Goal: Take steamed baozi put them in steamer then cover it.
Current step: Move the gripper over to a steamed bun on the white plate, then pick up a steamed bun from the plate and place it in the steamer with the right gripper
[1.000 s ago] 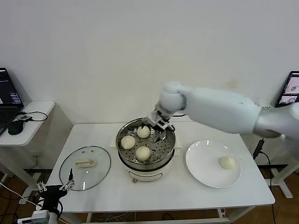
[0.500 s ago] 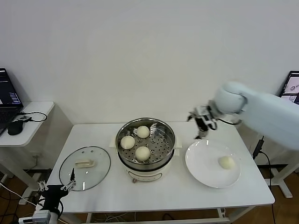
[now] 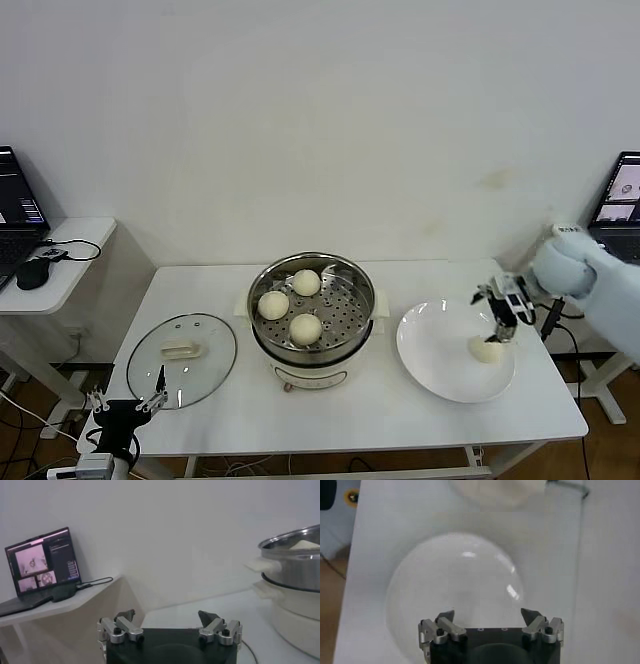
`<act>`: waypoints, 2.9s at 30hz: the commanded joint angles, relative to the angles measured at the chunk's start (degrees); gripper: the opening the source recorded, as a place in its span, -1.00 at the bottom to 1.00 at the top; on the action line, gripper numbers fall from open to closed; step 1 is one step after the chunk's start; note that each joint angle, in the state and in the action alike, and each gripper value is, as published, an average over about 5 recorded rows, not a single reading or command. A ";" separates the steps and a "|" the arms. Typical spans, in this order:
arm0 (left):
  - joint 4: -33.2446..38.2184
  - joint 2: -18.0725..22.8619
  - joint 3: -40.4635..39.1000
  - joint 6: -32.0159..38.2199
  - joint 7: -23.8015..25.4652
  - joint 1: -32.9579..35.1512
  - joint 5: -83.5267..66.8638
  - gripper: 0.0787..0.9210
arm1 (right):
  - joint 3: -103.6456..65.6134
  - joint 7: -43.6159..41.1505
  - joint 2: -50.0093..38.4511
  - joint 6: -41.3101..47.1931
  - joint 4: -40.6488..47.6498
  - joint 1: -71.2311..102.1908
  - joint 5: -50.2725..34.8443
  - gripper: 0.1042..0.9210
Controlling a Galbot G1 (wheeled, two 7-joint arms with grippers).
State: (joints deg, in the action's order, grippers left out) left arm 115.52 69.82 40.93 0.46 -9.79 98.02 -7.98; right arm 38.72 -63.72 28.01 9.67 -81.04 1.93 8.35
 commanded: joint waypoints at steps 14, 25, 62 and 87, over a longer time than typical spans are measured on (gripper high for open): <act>-0.58 -0.09 0.81 -0.06 -0.09 0.03 -0.20 0.77 | -9.28 1.45 8.54 -3.07 14.39 12.47 9.63 0.76; -1.12 0.08 1.22 -0.03 -0.10 -0.07 -0.42 0.77 | -8.90 2.80 13.86 -2.28 18.48 10.94 10.88 0.76; -0.54 -0.21 0.16 -0.22 -0.06 -1.19 -0.52 0.77 | 14.03 -0.16 4.34 10.11 -3.65 -24.88 -16.01 0.22; -0.02 0.68 0.51 0.08 -0.17 -1.70 -0.73 0.77 | 30.40 16.15 39.55 27.78 5.04 -31.00 -35.88 0.26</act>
State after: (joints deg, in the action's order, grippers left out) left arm 115.58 70.46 41.40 0.52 -9.97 96.33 -8.64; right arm 65.56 -52.18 57.53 32.01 -79.67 -30.70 -23.02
